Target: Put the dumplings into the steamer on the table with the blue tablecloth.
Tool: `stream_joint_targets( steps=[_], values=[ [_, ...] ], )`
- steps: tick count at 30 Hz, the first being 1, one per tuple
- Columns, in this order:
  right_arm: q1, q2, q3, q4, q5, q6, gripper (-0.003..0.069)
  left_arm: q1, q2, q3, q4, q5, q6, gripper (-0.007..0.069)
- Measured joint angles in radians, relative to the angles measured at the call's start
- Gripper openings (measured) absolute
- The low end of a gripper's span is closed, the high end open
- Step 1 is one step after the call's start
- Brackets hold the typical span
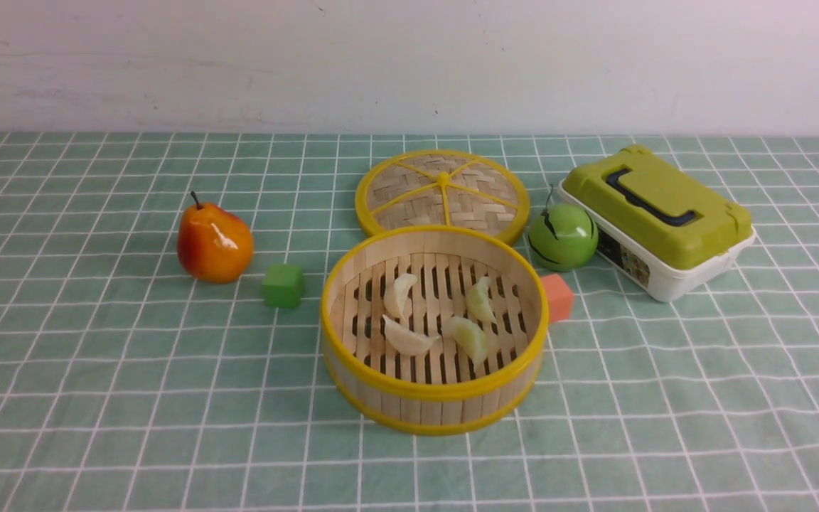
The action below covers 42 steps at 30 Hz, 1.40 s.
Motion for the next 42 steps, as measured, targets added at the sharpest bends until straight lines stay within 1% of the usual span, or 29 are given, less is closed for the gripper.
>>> stream_joint_targets(
  steps=[42],
  values=[
    [0.000, 0.000, 0.000, 0.000, 0.000, 0.000, 0.0079, 0.000, 0.000, 0.000, -0.003, -0.001, 0.004, -0.0012]
  ],
)
